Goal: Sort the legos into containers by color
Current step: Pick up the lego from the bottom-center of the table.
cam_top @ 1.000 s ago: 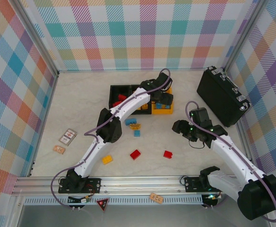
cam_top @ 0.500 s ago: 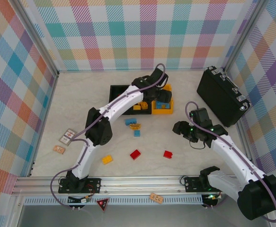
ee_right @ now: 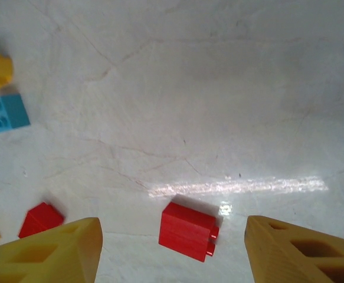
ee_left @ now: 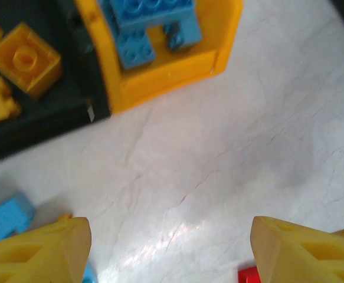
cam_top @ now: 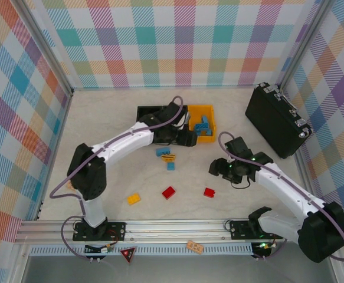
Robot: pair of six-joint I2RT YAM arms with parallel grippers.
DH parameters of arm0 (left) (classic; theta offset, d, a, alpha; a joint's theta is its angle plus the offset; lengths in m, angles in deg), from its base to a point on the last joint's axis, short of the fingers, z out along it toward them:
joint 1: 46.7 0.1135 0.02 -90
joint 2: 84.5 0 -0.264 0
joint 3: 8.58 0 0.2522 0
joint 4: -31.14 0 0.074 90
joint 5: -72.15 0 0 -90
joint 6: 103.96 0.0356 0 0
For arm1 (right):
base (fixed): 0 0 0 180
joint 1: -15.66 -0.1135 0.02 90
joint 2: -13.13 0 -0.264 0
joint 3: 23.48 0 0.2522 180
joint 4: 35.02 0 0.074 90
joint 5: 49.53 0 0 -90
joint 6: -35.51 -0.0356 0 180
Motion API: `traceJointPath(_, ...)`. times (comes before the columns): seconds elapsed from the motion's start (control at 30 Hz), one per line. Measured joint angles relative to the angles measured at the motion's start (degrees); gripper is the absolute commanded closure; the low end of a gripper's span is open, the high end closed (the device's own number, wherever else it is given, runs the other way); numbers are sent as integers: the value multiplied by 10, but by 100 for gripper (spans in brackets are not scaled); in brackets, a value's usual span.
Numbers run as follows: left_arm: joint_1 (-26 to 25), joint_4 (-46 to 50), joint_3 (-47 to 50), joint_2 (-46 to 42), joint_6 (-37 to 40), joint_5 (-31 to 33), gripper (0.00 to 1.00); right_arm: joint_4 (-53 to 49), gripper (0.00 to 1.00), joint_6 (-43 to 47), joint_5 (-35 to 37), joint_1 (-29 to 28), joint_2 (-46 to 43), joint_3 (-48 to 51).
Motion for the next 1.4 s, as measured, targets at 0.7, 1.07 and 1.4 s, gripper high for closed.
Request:
traceJointPath(0.7,5,-43,252,-129,-44,-65,30,-5,33,-77,17,-99,136,0)
traceJointPath(1.07,4,-56,273,-132,-59,-64,31,4,57,-70,5,-107,202,-5)
traceJointPath(1.4,5,-60,279,-142,-80,-52,31,6,65,-57,19,-109,201,-49)
